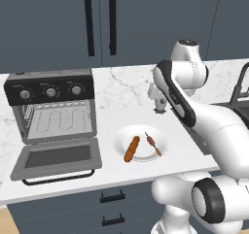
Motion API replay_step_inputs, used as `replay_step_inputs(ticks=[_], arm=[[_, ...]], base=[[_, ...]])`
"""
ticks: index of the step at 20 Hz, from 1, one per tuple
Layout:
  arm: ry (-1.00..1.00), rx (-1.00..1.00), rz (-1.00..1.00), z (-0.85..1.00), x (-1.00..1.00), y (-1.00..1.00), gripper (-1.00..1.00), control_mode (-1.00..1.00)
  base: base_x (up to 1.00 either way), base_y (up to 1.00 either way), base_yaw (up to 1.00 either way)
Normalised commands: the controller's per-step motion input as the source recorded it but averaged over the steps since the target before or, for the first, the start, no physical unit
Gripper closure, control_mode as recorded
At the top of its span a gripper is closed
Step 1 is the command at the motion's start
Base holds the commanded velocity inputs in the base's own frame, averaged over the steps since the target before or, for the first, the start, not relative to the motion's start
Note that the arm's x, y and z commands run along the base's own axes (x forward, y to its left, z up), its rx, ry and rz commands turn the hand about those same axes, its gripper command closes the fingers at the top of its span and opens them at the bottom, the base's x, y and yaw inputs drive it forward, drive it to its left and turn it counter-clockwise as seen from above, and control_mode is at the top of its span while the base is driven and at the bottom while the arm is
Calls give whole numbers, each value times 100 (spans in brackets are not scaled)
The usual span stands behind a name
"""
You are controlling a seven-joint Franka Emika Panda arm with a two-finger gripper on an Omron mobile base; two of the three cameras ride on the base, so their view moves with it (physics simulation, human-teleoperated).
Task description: Pick up the kebab skewer and baguette bread, and place them inside the toaster oven. Close the toaster oven door and start by setting the timer.
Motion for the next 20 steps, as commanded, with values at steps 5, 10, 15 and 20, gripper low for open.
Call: replay_step_inputs(ticks=[5,10,15,20], arm=[[0,0,0,0,0,0,-100,100],[0,0,0,0,0,0,-100,100],[0,0,0,0,0,0,-100,100],[0,0,0,0,0,0,-100,100]], base=[[0,0,0],[0,0,0],[0,0,0],[0,16,0]])
